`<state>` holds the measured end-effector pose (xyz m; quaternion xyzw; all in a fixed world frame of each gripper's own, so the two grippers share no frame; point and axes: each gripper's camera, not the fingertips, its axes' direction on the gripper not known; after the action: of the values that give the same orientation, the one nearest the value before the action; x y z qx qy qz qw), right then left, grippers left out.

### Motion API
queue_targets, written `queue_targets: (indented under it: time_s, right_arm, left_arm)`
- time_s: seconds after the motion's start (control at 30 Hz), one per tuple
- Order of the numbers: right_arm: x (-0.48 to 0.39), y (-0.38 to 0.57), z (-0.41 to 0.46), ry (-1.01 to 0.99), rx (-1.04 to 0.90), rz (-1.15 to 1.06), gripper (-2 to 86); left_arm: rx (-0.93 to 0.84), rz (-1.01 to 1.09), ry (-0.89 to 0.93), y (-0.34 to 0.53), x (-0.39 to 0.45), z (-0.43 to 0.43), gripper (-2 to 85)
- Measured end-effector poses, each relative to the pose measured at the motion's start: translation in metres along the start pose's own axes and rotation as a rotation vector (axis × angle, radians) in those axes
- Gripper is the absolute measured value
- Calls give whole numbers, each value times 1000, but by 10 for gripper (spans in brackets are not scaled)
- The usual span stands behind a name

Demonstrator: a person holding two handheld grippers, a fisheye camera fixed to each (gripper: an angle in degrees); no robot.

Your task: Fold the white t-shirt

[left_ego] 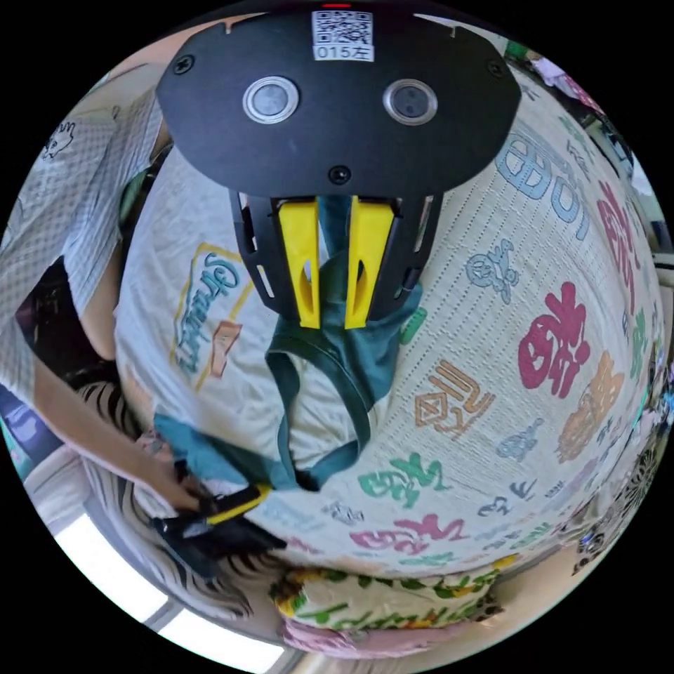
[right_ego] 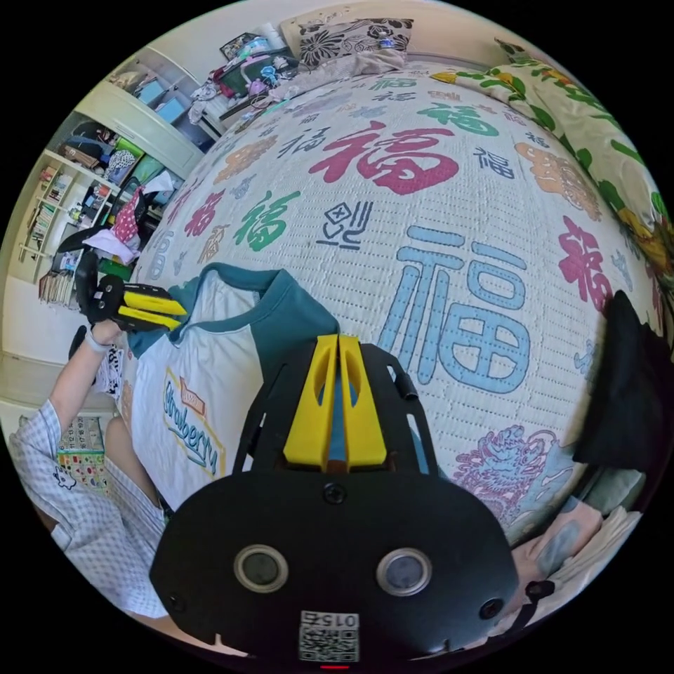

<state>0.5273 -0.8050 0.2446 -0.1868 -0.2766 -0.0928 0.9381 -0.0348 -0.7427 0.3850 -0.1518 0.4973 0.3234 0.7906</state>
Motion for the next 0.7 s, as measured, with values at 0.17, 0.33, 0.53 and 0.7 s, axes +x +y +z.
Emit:
queue_targets:
  time_s: [0.17, 0.33, 0.53, 0.7]
  right_arm:
    - [-17, -18, -6, -1, 19, -5, -5]
    - [-31, -38, -1, 3, -1, 16, -4]
    - [-40, -43, -2, -69, 63, 122, 4]
    - [-69, -5, -32, -160, 171, 57, 27]
  left_arm:
    - [201, -203, 93, 21, -53, -33, -4]
    - [301, -449, 195, 43, -121, -36, -8]
    - [339, -518, 72, 80, -129, -49, 3]
    - [362, -488, 5, 178, -92, -97, 66]
